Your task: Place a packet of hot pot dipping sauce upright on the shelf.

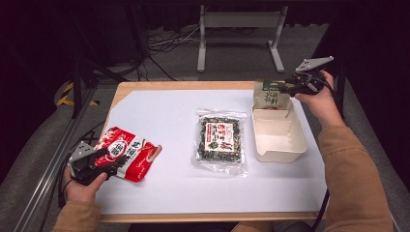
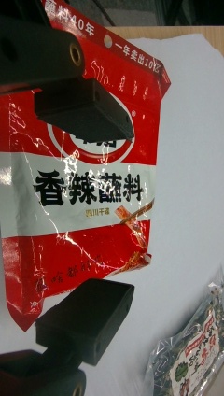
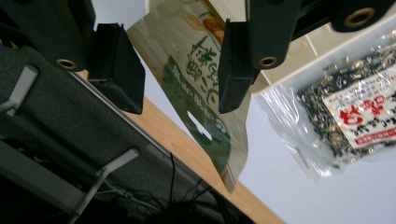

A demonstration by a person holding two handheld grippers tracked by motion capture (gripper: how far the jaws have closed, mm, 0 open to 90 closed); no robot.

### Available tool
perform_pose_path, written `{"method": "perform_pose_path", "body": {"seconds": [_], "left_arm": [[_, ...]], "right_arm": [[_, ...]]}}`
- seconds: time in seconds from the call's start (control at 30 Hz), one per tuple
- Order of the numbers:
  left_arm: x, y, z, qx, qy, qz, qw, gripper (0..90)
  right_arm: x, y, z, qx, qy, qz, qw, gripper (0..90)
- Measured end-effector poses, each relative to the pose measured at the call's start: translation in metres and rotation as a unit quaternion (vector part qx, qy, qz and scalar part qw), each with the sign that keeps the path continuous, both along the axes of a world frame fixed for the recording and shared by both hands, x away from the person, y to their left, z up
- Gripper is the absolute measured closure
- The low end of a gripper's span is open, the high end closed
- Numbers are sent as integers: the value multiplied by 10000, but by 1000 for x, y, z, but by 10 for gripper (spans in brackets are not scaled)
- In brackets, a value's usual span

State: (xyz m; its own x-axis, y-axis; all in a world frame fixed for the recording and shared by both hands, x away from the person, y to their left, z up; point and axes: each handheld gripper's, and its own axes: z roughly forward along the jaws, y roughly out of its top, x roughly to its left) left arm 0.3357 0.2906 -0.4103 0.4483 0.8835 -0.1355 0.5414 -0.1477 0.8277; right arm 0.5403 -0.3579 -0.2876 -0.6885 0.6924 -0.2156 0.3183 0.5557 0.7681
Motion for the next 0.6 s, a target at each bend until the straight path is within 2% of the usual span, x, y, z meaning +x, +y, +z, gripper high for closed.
{"method": "perform_pose_path", "body": {"seconds": [0.23,0.33,0.4,0.6], "left_arm": [[4,-3,1,19,-31,-64,10000,224],[6,-5,1,-12,-24,-92,10000,224],[8,-7,2,14,-51,-131,9999,224],[15,-13,3,20,-82,-247,9997,223]], "right_arm": [[-12,7,12,119,-324,-23,9994,443],[-22,12,18,163,-501,-80,9986,411],[-30,17,22,281,-596,-25,9978,410],[-54,33,28,448,-583,168,9971,392]]}}
